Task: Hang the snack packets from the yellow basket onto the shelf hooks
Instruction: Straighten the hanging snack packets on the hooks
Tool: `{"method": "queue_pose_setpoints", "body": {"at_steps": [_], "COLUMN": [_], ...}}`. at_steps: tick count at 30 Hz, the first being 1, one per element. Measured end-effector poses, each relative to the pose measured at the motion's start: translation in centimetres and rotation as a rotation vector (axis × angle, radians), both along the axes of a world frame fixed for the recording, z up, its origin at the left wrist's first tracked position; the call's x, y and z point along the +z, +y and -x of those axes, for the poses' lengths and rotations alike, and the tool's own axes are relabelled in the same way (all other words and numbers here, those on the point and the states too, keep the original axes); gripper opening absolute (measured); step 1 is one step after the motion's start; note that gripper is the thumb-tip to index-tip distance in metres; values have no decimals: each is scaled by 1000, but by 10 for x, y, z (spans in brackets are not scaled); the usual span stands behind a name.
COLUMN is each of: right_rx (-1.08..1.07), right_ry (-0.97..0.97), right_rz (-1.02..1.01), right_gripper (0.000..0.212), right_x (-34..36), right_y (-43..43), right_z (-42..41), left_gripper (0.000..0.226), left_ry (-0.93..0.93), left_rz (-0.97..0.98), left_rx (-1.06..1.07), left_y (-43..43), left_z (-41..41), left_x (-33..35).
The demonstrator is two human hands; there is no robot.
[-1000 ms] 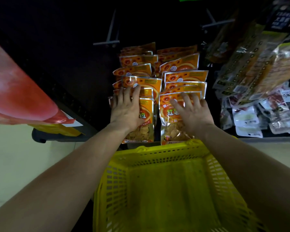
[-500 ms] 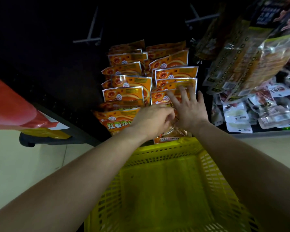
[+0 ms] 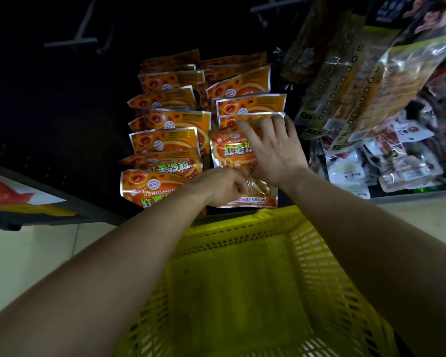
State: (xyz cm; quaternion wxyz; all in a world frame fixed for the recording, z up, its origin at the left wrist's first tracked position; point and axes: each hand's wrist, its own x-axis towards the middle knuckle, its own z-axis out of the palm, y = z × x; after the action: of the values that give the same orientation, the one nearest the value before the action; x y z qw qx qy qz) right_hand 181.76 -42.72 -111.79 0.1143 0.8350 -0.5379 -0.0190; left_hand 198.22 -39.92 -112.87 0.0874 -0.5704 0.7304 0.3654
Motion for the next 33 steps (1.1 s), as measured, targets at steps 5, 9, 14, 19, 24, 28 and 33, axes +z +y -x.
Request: {"method": "queue_pose_setpoints", "body": {"at_steps": [5, 9, 14, 19, 24, 28, 33], "right_rx": [29, 66, 100, 87, 109, 157, 134], "right_ry": [-23, -43, -17, 0, -43, -131, -139], "right_rz": [26, -14, -8, -53, -49, 10, -25], "right_gripper": [125, 114, 94, 78, 73, 58, 42], "right_x": [-2, -4, -4, -6, 1, 14, 15], "right_y": [0, 1, 2, 9, 11, 4, -1], "right_z": [2, 6, 10, 11, 5, 1, 9], "left_gripper": [33, 47, 39, 34, 45, 52, 58], "left_ry": [-18, 25, -26, -60, -110, -140, -152], "left_rz": [-94, -242, -143, -35, -120, -105, -111], "left_rx": [-52, -11, -78, -111, -145, -187, -194], "left_y": [-3, 2, 4, 4, 11, 10, 13], "left_z": [8, 12, 13, 4, 4, 12, 14], "left_x": [-18, -28, -16, 0, -4, -8, -10]}}
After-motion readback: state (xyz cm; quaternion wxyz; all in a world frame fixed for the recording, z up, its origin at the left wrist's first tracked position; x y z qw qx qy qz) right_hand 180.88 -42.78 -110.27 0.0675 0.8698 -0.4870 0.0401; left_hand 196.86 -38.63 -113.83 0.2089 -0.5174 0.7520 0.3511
